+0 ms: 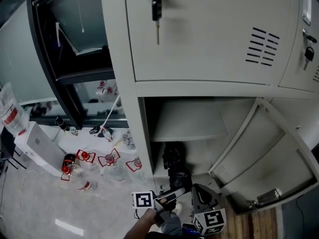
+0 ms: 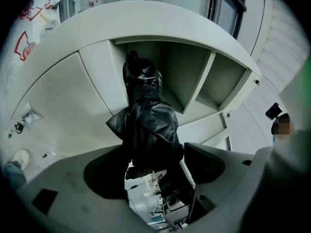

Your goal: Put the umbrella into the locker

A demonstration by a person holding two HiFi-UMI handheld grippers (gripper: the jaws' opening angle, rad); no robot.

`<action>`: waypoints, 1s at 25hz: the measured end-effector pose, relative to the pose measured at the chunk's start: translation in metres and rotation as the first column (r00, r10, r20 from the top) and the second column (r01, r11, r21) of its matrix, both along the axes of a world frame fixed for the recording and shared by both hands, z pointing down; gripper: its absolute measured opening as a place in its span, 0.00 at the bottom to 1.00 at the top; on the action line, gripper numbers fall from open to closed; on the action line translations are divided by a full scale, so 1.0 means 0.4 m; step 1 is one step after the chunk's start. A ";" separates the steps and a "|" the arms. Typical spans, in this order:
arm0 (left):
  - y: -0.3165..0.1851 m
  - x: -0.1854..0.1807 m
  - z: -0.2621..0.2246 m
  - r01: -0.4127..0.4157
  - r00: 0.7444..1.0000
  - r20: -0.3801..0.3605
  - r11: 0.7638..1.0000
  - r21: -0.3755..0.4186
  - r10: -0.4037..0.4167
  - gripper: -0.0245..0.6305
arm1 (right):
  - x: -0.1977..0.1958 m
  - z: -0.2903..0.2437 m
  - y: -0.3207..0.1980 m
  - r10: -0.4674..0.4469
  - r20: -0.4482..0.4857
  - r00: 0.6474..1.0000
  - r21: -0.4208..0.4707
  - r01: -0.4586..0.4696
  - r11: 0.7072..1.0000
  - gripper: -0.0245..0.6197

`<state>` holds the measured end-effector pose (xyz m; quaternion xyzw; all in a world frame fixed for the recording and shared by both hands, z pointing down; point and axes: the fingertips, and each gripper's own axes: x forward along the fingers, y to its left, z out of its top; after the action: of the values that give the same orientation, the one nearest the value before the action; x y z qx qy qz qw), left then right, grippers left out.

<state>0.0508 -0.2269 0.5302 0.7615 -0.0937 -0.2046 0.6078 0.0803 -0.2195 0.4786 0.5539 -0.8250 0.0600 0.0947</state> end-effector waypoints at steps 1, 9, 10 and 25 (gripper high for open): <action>0.006 -0.007 0.009 -0.003 1.000 0.022 1.000 0.014 0.003 0.55 | -0.004 0.000 0.004 -0.002 0.000 1.000 0.001 0.002 1.000 0.04; 0.014 -0.113 0.018 0.061 0.970 0.219 0.981 0.184 -0.102 0.44 | -0.024 -0.012 0.032 -0.011 -0.006 1.000 0.019 0.011 1.000 0.04; 0.010 -0.127 0.008 0.077 0.961 0.243 0.973 0.219 -0.131 0.41 | -0.025 -0.012 0.036 -0.010 -0.007 1.000 0.019 0.011 1.000 0.04; 0.001 -0.187 -0.043 0.168 0.872 0.360 0.895 0.413 -0.331 0.07 | -0.021 -0.021 0.069 0.004 -0.030 1.000 0.032 -0.003 0.999 0.04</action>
<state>-0.0238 -0.2265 0.5132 0.8688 -0.2819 -0.1273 0.3867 0.0718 -0.1921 0.4700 0.5577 -0.8234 0.0385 0.0981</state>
